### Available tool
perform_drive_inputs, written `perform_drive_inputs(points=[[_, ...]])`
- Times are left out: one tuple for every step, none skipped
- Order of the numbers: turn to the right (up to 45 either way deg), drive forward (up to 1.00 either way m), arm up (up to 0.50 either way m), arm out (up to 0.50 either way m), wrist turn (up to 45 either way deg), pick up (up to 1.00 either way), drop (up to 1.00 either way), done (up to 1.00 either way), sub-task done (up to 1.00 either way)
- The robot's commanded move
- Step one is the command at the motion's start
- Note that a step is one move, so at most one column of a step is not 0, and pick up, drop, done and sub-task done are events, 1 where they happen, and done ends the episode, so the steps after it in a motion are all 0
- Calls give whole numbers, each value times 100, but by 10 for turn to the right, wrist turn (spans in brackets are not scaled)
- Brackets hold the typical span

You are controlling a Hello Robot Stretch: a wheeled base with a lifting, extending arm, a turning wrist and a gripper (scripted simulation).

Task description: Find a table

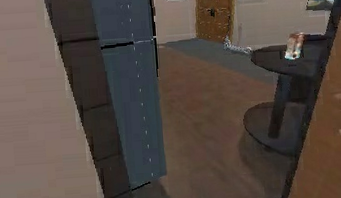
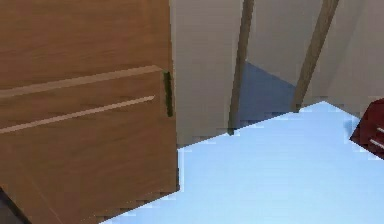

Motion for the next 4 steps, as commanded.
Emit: perform_drive_inputs(points=[[450, 0, 0, 0, 0, 0, 0, 0, 0], [450, 0, 0, 0, 0, 0, 0, 0, 0], [180, 0, 0, 0, 0, 0, 0, 0, 0], [0, 20, 0, 0, 0, 0, 0, 0, 0]])
